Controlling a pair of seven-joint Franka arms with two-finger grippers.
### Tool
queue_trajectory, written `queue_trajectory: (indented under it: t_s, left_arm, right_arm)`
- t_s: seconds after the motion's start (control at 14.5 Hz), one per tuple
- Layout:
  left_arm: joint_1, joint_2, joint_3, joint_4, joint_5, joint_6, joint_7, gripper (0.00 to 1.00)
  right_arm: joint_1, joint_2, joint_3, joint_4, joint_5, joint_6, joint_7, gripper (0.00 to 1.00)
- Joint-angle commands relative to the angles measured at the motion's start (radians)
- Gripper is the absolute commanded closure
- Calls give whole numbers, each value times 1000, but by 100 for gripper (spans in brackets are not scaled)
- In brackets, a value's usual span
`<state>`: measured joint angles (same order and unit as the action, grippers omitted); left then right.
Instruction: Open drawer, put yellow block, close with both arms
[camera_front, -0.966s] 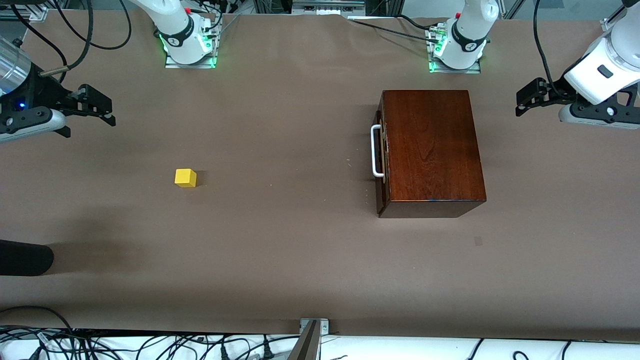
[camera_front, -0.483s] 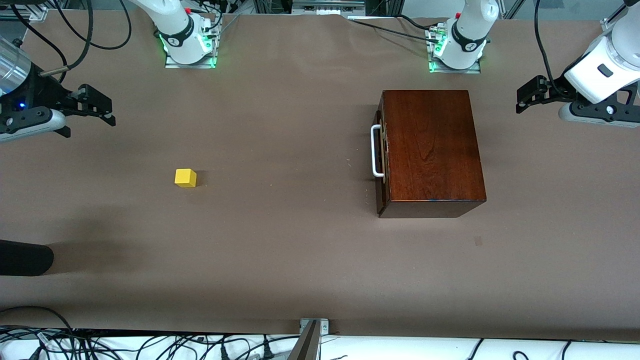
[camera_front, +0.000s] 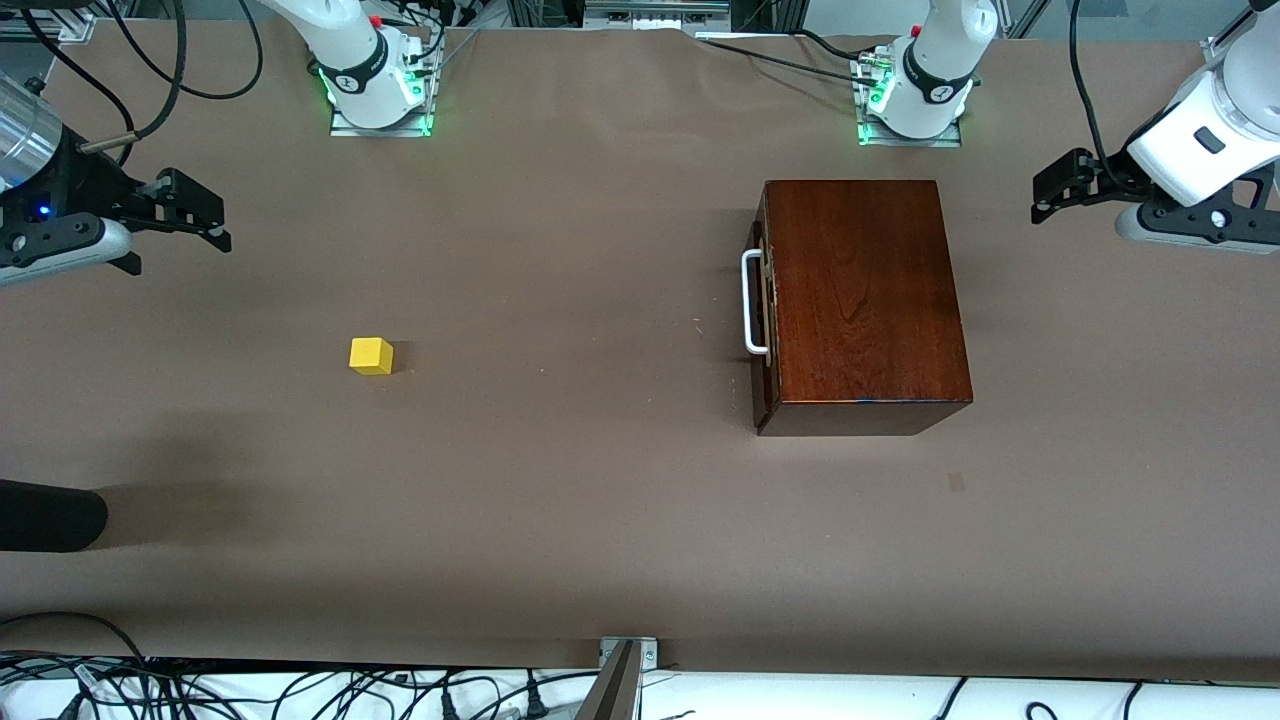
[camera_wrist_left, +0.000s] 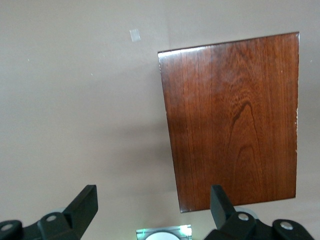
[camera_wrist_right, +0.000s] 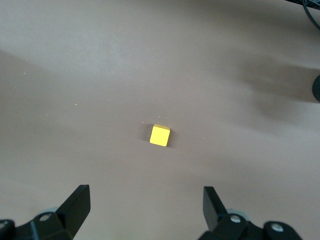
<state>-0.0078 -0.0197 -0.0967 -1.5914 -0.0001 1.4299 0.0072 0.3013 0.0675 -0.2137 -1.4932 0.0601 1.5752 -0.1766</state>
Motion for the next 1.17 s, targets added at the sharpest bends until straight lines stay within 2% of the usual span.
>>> queue_trajectory:
  t_s: [0.0, 0.34, 0.69, 0.83, 0.9, 0.97, 1.1]
  left_arm:
    - [-8, 30, -3, 47, 2, -37, -1, 0]
    - [-14, 43, -35, 50, -9, -42, -1, 0]
    - [-15, 90, -222, 48, 3, 15, -126, 0]
    - [-18, 144, -323, 50, 15, 38, -168, 0]
    - [-40, 165, -375, 50, 64, 76, -229, 0]
    - [-67, 187, -405, 50, 124, 98, -310, 0]
    - [-167, 248, -414, 50, 185, 121, -453, 0]
  right_arm:
    - [-7, 0, 4, 18, 17, -20, 3, 0]
    - [-7, -2, 4, 16, 17, -21, 3, 0]
    - [-7, 0, 4, 16, 15, -21, 3, 0]
    - [-7, 0, 4, 16, 15, -20, 3, 0]
    - [-7, -2, 4, 16, 15, -20, 3, 0]
    - [-7, 0, 4, 16, 15, -21, 3, 0]
    - [-7, -2, 2, 16, 15, -21, 2, 0]
